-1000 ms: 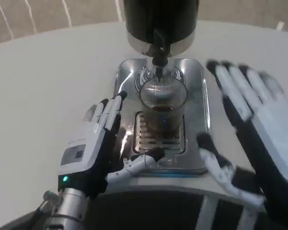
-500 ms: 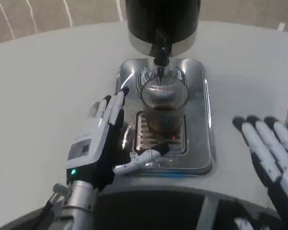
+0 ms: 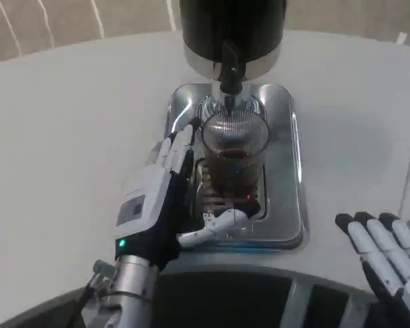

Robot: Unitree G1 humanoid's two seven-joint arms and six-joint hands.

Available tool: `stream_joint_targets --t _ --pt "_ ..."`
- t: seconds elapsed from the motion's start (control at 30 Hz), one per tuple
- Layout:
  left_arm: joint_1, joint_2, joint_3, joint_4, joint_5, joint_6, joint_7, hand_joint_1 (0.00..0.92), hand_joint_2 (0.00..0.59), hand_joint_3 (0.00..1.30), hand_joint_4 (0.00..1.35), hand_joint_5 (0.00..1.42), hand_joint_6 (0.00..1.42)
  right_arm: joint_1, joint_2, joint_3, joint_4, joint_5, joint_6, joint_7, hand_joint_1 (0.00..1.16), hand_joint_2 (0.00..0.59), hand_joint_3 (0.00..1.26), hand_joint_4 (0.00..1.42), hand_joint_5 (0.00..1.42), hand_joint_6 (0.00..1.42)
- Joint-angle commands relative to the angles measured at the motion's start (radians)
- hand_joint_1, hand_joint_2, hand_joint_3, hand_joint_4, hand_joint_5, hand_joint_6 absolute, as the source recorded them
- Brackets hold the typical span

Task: Grasp the cup under the faucet to collect the drink, then remove the cup.

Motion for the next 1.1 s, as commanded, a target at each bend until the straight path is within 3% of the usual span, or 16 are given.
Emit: stream_joint_targets --t 0.03,0.67,1.1 --pt "-0.024 -0.019 0.002 0.05 -0.019 -0.029 0.039 0.273 0.057 0.0 0.0 0.0 0.0 0.02 0.012 0.011 -0.019 0.002 -0.015 0.022 0.64 0.362 0.0 0.0 0.0 0.0" --pt "-0.144 -0.077 -0.025 0.231 -0.017 -0.038 0.131 0.309 0.054 0.0 0.0 0.05 0.07 0.024 0.038 0.027 -0.016 -0.002 -0.012 0.065 0.65 0.347 0.0 0.0 0.0 0.0" --pt "-0.196 -0.089 -0.045 0.297 -0.014 -0.004 0.144 0.313 0.057 0.0 0.0 0.11 0.14 0.027 0.063 0.043 -0.02 -0.012 -0.004 0.079 0.65 0.347 0.0 0.0 0.0 0.0"
